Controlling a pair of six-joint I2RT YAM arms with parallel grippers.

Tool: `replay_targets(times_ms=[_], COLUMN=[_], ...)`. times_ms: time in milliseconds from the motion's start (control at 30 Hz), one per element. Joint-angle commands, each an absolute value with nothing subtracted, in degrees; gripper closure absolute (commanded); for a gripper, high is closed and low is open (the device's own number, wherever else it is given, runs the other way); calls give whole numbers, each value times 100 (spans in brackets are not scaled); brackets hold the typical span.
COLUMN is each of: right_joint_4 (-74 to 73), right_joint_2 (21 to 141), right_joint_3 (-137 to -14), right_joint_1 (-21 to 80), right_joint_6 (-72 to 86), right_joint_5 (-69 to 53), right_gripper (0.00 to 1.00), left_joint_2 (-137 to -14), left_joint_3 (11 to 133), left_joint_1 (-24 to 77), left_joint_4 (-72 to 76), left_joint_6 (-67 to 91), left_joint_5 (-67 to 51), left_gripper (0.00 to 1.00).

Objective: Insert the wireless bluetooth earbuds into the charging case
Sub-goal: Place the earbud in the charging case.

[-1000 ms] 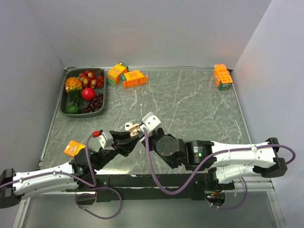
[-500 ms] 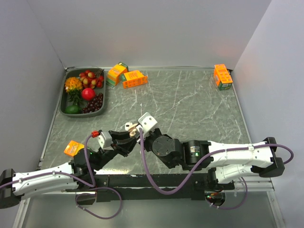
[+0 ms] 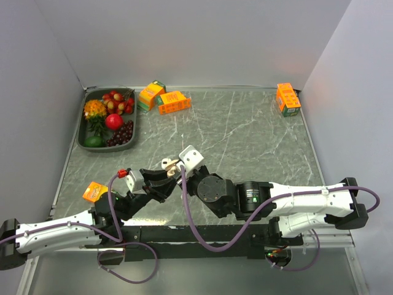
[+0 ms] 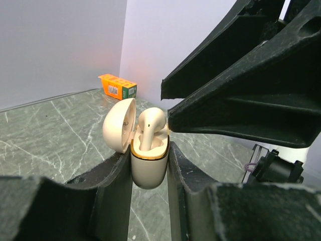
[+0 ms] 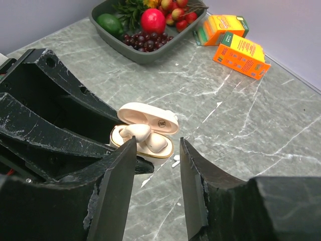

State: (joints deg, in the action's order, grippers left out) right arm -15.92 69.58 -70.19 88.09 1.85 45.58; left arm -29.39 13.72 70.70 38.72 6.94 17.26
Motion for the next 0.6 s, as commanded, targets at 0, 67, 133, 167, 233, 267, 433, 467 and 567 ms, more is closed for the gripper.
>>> replay_targets(times_ms=[0,67,133,167,233,267,433,467,567], right_joint_4=[-1485,-1529,-1512,-1555,-1608,-1669,-1828,-1846,-1837], right_joint_2=[6750,6733,6724,6715,6759,6767,6829,6855,6873], right_joint_3=[-7312,-7295,-7269,-7269,-7295,-7330,-7374,-7383,-7383], right_joint_1=[8780,8780,8780,8772,8754,8754,8675,8666,8649], right_joint_6=[167,167,158,176,219,263,386,404,396], right_joint_5=[4755,4851,4869,4887,4957,4974,4957,4948,4896], right_gripper=[52,52,52,52,52,52,51,51,51], left_joint_2=[-2883,-2892,-2892,-2892,-2909,-2909,-2900,-2892,-2900], left_joint_3=[1354,1362,1362,1362,1371,1371,1380,1380,1380], left_joint_1=[7102,7102,7093,7093,7093,7093,7101,7093,7093], left_joint_4=[4087,4096,4096,4096,4096,4104,4096,4104,4104], left_joint_6=[765,756,756,765,765,773,765,765,773], left_joint_5=[1723,1714,1714,1705,1696,1679,1661,1661,1661], left_gripper=[99,99,99,99,99,99,99,99,99])
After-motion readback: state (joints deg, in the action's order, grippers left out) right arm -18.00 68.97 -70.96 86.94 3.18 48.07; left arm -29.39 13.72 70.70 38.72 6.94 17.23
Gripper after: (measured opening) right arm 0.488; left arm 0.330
